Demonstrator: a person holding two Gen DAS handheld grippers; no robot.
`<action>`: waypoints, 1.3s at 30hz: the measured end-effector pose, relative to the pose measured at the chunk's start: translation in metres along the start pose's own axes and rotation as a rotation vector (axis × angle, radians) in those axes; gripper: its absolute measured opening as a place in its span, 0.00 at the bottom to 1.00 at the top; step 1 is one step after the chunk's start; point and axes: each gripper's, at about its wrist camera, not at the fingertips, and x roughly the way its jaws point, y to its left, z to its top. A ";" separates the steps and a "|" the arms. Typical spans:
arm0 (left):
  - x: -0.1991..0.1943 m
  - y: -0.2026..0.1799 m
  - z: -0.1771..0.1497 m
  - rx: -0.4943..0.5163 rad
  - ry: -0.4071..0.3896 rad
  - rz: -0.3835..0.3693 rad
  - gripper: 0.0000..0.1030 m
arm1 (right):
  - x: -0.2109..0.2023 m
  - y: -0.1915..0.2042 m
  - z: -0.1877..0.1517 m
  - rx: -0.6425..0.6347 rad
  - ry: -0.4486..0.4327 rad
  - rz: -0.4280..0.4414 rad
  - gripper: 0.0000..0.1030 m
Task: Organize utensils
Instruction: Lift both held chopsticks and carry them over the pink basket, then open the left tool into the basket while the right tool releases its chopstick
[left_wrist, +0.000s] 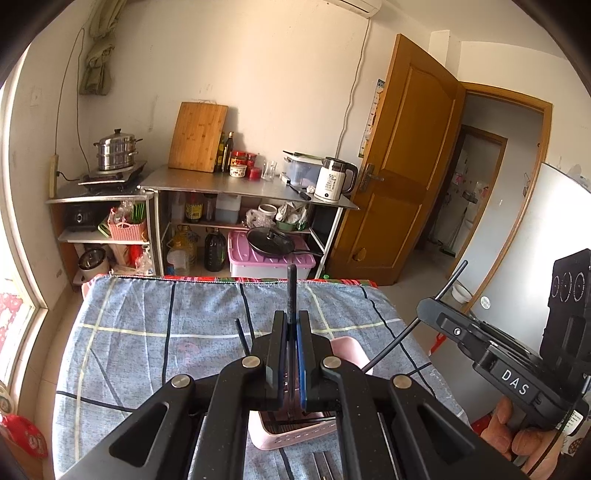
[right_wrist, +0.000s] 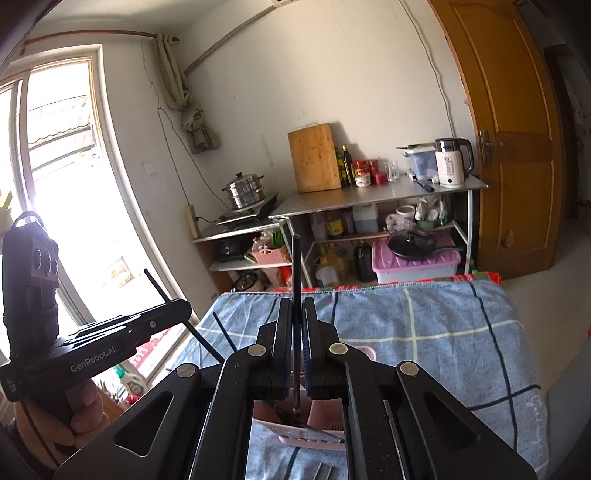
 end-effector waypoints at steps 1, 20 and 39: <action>0.004 0.002 -0.002 -0.006 0.002 -0.002 0.04 | 0.004 -0.002 -0.001 0.004 0.006 -0.002 0.05; 0.051 0.026 -0.035 -0.047 0.092 0.017 0.04 | 0.046 -0.017 -0.028 0.025 0.137 -0.003 0.05; -0.011 0.015 -0.054 -0.021 0.000 0.043 0.13 | -0.020 -0.023 -0.027 0.015 0.068 -0.020 0.13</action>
